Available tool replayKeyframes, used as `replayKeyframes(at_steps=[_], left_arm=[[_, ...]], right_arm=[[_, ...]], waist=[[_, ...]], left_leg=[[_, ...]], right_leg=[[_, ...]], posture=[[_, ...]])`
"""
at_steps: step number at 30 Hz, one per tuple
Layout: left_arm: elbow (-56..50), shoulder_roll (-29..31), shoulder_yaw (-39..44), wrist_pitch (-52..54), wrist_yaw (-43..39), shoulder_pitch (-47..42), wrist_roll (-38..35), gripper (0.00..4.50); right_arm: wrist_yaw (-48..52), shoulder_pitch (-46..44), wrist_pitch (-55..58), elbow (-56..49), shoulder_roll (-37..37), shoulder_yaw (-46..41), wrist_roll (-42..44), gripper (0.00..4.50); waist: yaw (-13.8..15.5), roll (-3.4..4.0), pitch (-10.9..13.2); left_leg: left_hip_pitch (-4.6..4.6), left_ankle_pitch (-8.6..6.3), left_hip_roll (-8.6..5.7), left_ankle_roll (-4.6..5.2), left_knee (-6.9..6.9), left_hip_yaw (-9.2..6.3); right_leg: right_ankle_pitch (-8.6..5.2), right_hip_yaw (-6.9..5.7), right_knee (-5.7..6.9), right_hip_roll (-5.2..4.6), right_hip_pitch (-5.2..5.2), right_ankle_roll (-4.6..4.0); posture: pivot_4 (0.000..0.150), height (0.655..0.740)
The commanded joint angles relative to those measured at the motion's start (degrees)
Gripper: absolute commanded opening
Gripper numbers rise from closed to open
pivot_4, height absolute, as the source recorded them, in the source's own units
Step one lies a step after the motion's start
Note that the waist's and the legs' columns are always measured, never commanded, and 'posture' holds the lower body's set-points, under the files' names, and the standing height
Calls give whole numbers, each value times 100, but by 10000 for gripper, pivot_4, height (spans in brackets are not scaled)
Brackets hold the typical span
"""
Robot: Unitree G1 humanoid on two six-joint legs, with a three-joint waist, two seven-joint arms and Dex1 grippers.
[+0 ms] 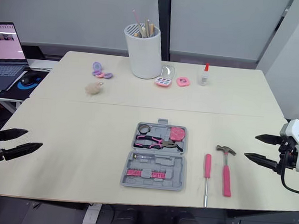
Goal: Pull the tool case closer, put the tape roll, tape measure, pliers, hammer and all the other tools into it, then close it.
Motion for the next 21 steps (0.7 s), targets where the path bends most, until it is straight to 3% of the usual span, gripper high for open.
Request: replayKeyframes(at_steps=[1,21], left_arm=[[10,153,253,-87,31,0,-33,44730],[-418,70,141,17,377,7,-55,44730]], right_arm=[[3,-139,-28,-70,-83,-43,7,45000],[-210,169,-42,-285,-57,-89,-146,45000]], waist=[[0,0,0],[-5,0,0]], left_leg=[[0,0,0,0,-1,0],[1,0,-2,0,-7,8]], right_leg=[[0,0,0,-1,0,0],[0,2,0,-7,-3,0]], posture=[[1500,7400],[1500,7400]])
